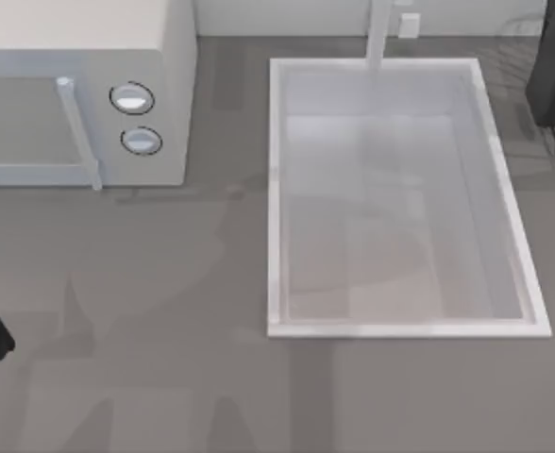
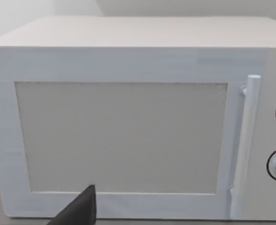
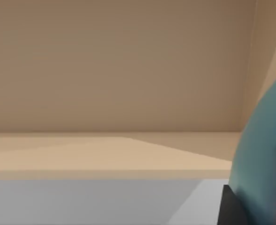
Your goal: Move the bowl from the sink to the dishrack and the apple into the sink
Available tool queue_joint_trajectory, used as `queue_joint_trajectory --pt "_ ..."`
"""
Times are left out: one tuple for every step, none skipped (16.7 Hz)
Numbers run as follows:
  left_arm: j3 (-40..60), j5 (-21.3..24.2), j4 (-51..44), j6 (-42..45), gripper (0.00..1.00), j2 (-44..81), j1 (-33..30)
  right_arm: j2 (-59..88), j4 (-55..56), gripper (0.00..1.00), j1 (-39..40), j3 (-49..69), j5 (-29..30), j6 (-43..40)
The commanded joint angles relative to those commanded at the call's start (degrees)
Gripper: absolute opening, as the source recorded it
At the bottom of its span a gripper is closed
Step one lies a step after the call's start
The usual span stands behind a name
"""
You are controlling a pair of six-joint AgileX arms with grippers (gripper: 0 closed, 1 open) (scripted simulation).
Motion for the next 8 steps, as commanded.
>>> queue_joint_trajectory --pt "0.0 0.0 0.0 0.0 1.00 0.0 0.0 0.3 -0.1 0.00 0.2 0.1 0.2 0.1" --pt "0.0 0.0 0.0 0.0 1.00 0.0 0.0 0.4 0.0 0.00 0.2 0.1 0.2 0.1" --pt "0.0 0.0 0.0 0.0 1.00 0.0 0.0 0.9 0.7 0.00 0.3 -0.2 0.3 0.1" --pt "0.0 0.0 0.0 0.0 1.00 0.0 0.0 1.8 2.0 0.00 0.5 -0.6 0.4 0.1" --pt "0.0 0.0 0.0 0.0 1.00 0.0 0.0 3.1 3.9 0.00 0.8 -1.3 0.6 0.0" --pt "0.0 0.0 0.0 0.0 1.00 0.0 0.0 4.7 6.3 0.00 1.1 -2.2 0.9 0.0" --pt "0.0 0.0 0.0 0.0 1.00 0.0 0.0 6.6 9.3 0.00 1.4 -3.2 1.2 0.0" --pt "0.0 0.0 0.0 0.0 1.00 0.0 0.0 8.7 12.7 0.00 1.7 -4.5 1.7 0.0"
